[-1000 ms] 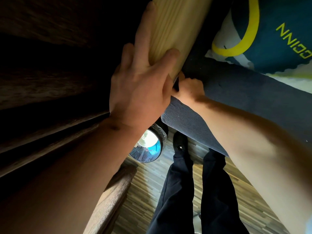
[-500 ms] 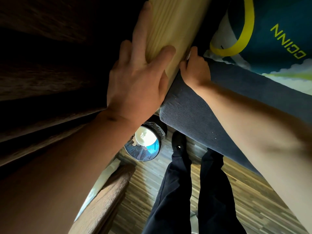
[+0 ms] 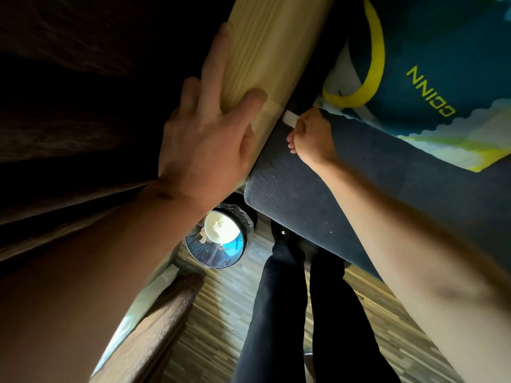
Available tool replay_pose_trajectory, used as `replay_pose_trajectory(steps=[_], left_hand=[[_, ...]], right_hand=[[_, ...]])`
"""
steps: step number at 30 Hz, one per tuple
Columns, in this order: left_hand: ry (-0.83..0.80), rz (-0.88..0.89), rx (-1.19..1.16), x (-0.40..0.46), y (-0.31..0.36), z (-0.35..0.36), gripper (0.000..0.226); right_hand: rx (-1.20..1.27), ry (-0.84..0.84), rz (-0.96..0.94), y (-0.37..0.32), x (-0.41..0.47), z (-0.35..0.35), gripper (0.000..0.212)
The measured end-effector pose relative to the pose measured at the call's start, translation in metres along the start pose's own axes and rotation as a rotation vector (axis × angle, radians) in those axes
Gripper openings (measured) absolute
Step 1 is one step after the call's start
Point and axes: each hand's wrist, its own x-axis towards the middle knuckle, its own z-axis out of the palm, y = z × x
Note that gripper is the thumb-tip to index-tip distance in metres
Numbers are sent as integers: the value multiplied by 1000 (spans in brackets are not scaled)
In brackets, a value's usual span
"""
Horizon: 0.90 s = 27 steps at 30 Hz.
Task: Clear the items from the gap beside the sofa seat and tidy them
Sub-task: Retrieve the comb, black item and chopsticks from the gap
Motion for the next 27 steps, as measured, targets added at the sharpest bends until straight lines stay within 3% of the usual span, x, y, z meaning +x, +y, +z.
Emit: replay_pose_trajectory(steps=[4, 8, 22, 25, 27], left_hand=[[-1, -1, 5, 0, -2, 4, 36], [14, 13, 7, 1, -5, 6, 36], [74, 2, 88, -5, 3, 9, 46], [170, 109, 38, 3, 54, 15, 49], [105, 179, -134, 12, 110, 23, 49]], right_hand=[[97, 112, -38, -9, -26, -13, 16], [370, 226, -106, -15, -55, -54, 22], [450, 207, -144, -8, -138, -152, 18], [478, 236, -166, -1, -157, -180, 19], [483, 266, -178, 6, -169, -205, 21]])
